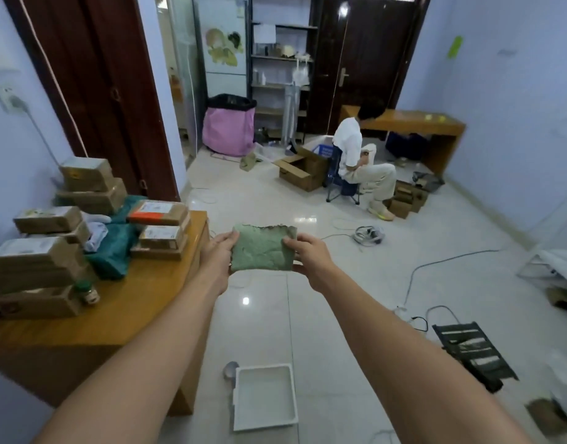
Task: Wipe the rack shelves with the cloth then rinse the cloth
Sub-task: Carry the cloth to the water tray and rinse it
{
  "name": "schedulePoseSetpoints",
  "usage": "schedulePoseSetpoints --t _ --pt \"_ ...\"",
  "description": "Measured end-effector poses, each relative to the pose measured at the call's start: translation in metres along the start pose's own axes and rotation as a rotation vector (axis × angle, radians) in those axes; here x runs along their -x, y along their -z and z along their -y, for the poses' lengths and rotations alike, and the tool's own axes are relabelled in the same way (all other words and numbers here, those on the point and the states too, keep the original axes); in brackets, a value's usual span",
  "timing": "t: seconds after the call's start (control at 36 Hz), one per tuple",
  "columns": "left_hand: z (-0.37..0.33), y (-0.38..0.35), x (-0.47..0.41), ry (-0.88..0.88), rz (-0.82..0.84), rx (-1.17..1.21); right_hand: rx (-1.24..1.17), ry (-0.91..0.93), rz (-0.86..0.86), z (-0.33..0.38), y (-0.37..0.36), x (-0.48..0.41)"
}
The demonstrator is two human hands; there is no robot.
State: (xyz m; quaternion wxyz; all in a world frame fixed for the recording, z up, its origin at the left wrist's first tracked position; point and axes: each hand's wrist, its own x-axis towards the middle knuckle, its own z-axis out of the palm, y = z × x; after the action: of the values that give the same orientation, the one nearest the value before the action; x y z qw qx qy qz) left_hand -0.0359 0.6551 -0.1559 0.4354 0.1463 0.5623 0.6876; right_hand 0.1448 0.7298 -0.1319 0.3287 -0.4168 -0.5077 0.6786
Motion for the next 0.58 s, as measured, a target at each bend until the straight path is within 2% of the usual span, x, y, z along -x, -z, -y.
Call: schedulePoseSetpoints --t 0.14,0.36,0.58 --pt "0.025 0.017 -0.066 0.079 0.014 -0.046 -0.037 -0.078 -0.048 -0.041 -0.009 -0.053" --pt "0.111 0.042 -0.133 0.299 -0.029 -0.104 -0.087 -0.281 -0.083 -0.133 0.003 -0.111" --pt "0.225 0.051 -0.189 0.460 -0.158 -0.084 -0.086 -0.432 -0.012 -0.246 0.045 -0.184"
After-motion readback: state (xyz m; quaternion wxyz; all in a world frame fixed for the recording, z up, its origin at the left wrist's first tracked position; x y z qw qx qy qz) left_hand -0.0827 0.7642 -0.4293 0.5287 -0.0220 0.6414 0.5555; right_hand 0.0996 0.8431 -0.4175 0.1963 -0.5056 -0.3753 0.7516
